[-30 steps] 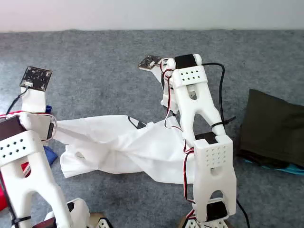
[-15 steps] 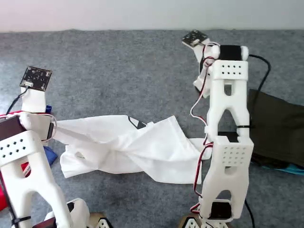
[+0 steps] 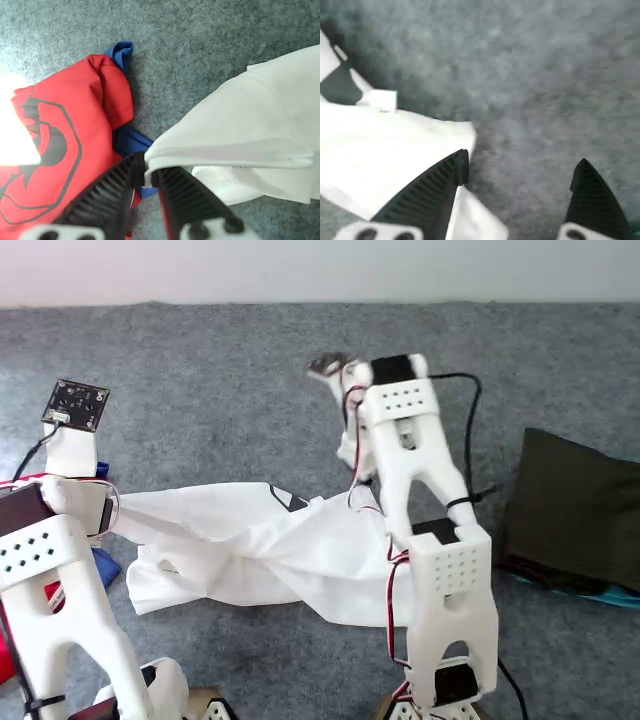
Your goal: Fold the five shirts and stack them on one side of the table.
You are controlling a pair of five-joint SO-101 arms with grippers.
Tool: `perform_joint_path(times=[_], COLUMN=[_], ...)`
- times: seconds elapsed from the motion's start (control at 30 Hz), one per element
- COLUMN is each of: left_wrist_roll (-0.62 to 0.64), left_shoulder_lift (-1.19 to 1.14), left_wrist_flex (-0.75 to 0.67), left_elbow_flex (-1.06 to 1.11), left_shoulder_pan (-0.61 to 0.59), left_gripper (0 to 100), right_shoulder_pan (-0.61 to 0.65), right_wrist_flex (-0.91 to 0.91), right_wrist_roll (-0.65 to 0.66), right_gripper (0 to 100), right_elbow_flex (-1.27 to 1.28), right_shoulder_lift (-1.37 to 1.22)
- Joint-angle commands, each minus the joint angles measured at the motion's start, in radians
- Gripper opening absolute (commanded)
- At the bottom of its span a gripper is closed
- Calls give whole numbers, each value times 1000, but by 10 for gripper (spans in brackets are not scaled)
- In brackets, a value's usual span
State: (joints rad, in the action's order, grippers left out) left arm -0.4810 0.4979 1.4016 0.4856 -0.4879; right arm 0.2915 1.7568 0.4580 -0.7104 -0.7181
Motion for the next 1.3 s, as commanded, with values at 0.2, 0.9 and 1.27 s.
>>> perform_joint_path(times=[0.2, 0.9, 1.27], left_wrist_roll=[6, 6, 6], left_shoulder_lift=[21, 20, 20], left_wrist_flex=[-11, -12, -12], left_elbow_flex=[-2, -2, -1], left_shoulder_pan=[2, 2, 2], left_gripper=[15, 15, 15], right_shoulder_pan=[125, 113, 122], right_wrist_flex=[38, 4, -18], right_wrist_roll=[-18, -11, 49], right_gripper=[339, 285, 110], right_elbow_flex=[135, -72, -91], right_shoulder_lift=[127, -194, -229])
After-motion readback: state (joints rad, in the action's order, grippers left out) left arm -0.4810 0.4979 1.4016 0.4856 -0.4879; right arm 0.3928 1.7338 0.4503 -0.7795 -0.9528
